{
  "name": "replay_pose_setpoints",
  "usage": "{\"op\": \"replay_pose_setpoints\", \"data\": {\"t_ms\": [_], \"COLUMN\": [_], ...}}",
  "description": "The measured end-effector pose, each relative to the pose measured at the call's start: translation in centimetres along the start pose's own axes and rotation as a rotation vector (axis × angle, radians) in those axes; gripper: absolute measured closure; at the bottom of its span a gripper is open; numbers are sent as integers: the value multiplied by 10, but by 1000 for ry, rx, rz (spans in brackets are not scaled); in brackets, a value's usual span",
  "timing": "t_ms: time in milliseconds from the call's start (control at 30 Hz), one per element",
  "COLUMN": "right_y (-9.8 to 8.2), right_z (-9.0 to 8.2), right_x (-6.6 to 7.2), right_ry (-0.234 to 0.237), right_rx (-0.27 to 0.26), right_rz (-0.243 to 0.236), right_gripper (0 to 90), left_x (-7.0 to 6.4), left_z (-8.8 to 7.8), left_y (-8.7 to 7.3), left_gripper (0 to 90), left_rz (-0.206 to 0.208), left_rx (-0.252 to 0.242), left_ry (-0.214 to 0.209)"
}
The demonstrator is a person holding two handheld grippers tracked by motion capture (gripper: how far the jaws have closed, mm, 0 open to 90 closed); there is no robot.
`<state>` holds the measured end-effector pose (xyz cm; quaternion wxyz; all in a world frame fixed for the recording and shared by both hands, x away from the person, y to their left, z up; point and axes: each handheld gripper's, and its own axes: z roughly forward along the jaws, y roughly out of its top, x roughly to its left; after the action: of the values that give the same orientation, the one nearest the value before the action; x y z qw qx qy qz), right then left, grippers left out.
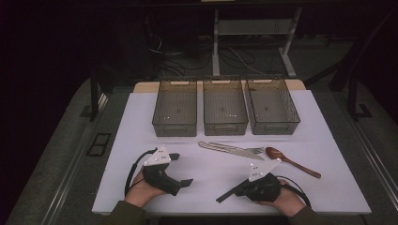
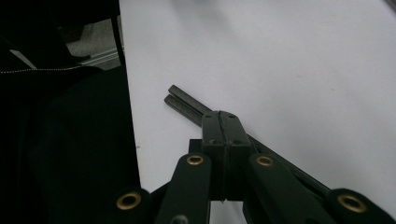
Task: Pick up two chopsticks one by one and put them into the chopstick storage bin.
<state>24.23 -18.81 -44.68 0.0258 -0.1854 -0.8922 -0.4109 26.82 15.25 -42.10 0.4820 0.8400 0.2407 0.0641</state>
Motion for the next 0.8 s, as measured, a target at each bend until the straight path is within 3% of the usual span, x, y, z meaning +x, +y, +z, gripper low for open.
{"op": "replay_pose_setpoints", "data": {"t_ms": [333,800], "right_y": [3,8], "right_z": [10,16], "right_x": [3,0], "right_ry": [14,10], "right_rx": [36,27], "right_rz": [-14,-10], "right_gripper": [900,900], "left_x": [0,0], "left_z": [1,1], "left_y": [0,0], "left_gripper": [0,0], "left_rz": [12,2], "left_rx": [5,5], "left_ry": [-1,-3]}}
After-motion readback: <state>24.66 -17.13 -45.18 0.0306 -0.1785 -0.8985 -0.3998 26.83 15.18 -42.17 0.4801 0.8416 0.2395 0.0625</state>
